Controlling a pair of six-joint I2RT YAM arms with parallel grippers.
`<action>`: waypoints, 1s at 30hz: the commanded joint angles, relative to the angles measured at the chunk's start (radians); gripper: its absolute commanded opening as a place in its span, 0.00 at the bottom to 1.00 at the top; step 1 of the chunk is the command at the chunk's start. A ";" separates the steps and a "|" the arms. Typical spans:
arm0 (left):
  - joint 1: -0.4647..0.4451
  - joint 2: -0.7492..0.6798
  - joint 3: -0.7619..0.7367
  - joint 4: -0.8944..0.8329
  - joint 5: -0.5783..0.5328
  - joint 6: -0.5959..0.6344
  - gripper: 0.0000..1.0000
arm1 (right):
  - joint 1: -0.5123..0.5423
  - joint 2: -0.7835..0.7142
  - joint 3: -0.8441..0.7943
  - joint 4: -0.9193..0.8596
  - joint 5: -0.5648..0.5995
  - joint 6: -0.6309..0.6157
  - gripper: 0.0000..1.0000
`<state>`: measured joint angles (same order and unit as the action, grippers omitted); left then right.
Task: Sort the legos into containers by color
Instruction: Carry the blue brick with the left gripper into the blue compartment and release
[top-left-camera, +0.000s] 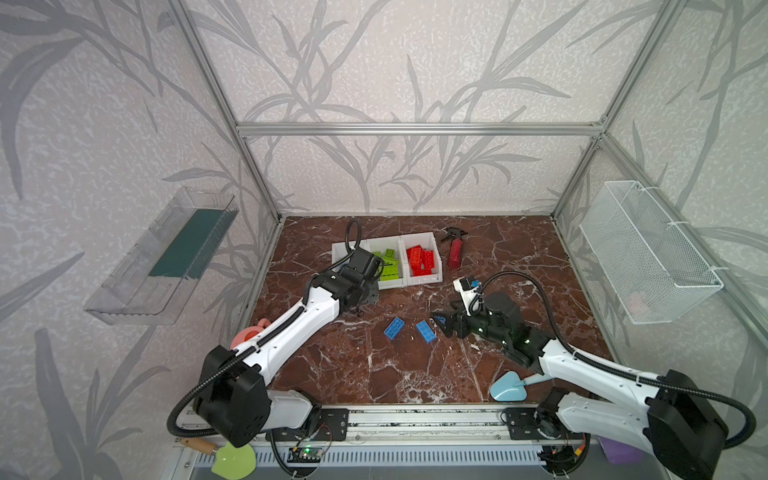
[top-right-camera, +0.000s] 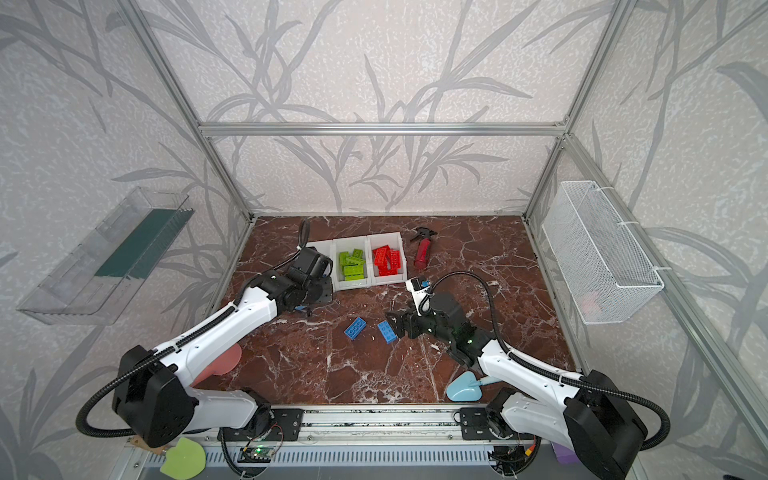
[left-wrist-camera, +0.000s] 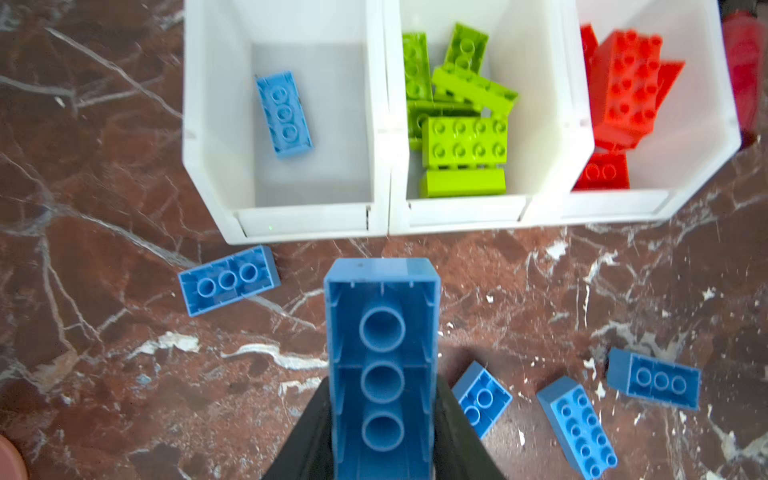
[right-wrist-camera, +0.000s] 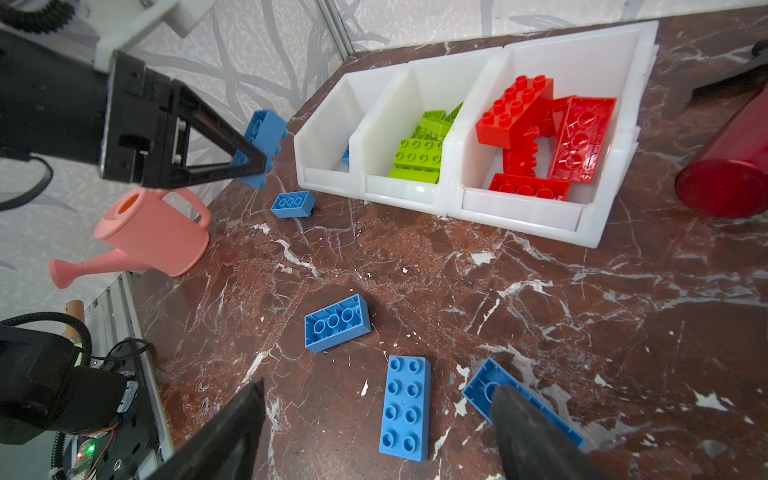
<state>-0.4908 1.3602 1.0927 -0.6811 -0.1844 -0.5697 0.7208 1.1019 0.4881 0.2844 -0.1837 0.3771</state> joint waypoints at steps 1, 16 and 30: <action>0.055 0.043 0.072 -0.037 0.001 0.053 0.36 | 0.000 -0.024 -0.016 0.021 0.012 0.009 0.86; 0.228 0.339 0.302 -0.016 0.102 0.131 0.35 | 0.000 -0.032 -0.025 0.033 0.018 0.022 0.86; 0.268 0.469 0.382 -0.038 0.122 0.158 0.46 | 0.000 -0.043 0.041 -0.130 0.105 -0.015 0.89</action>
<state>-0.2302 1.8252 1.4311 -0.6926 -0.0692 -0.4278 0.7208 1.0740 0.4904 0.2031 -0.1139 0.3843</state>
